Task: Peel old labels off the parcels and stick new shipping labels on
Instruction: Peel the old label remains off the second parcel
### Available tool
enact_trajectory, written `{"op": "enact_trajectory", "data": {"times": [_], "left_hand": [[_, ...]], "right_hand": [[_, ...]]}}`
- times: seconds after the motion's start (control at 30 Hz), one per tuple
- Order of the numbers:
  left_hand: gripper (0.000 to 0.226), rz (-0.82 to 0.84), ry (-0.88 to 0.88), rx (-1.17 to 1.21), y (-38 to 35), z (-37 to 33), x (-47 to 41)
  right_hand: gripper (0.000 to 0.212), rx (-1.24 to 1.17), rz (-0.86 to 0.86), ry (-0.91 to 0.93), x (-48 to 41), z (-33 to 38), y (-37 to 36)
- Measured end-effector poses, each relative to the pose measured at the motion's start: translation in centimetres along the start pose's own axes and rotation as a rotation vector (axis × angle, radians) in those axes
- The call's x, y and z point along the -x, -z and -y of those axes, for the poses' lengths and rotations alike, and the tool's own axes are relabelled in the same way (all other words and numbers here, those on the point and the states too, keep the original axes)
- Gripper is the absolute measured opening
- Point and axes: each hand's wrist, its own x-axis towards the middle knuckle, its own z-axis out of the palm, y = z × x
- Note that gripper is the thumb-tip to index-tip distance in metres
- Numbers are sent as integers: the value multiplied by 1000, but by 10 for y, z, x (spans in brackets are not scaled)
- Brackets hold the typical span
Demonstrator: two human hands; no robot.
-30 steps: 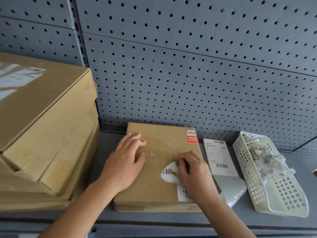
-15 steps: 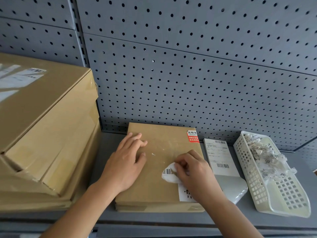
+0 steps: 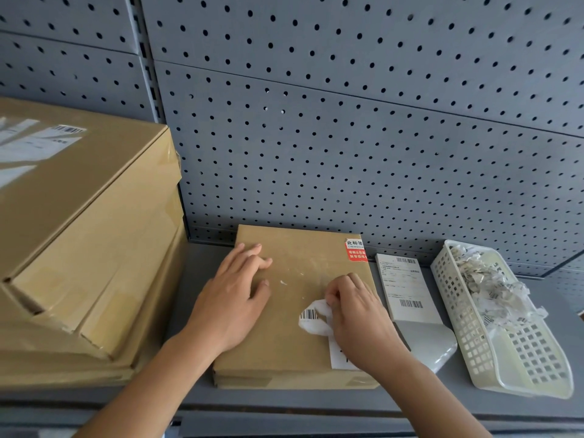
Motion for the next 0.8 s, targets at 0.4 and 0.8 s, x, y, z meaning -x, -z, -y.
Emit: {"op": "enact_trajectory", "data": {"times": [0.4, 0.8], "left_hand": [[34, 0, -6, -8, 1, -1, 0], [34, 7, 4, -13, 2, -3, 0]], "right_hand": [[5, -117, -40, 48, 2, -7, 0], [16, -321, -4, 96, 11, -12, 3]]}}
